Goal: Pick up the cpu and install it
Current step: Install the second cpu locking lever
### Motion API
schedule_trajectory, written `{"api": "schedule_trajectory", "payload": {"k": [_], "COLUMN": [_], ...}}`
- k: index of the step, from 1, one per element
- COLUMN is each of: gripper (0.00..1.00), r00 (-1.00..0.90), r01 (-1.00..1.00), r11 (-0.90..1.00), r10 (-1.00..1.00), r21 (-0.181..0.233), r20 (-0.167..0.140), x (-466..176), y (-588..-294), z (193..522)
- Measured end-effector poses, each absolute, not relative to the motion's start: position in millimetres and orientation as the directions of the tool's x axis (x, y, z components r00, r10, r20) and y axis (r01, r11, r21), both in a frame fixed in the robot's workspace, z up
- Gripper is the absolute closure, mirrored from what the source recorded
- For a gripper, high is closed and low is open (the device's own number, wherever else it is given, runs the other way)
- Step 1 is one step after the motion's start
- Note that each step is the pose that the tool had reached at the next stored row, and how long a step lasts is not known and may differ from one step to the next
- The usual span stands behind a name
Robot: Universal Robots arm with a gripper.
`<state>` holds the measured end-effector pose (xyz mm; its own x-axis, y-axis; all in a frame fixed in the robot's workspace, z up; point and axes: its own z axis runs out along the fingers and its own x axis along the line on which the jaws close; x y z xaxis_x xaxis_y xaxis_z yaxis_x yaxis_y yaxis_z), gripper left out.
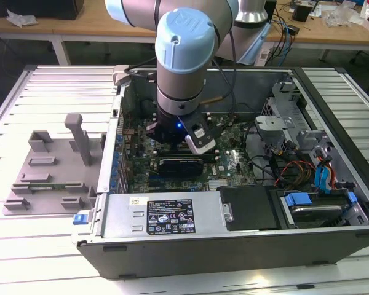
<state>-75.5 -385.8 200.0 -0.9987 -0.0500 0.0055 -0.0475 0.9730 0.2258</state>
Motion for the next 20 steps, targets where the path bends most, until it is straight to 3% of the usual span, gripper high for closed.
{"api": "schedule_trajectory", "payload": {"k": [6,14,20], "gripper": [0.89,0.89,0.89], "r00": [-0.999,-0.998,-0.998], "r01": [-0.046,-0.032,-0.032], "r11": [0.972,0.972,0.972], "r10": [-0.049,-0.043,-0.043], "r21": [0.230,0.231,0.231], "r20": [0.009,0.044,0.045], "x": [-74,-64,-64], "y": [-387,-393,-393], "z": [204,212,218]}}
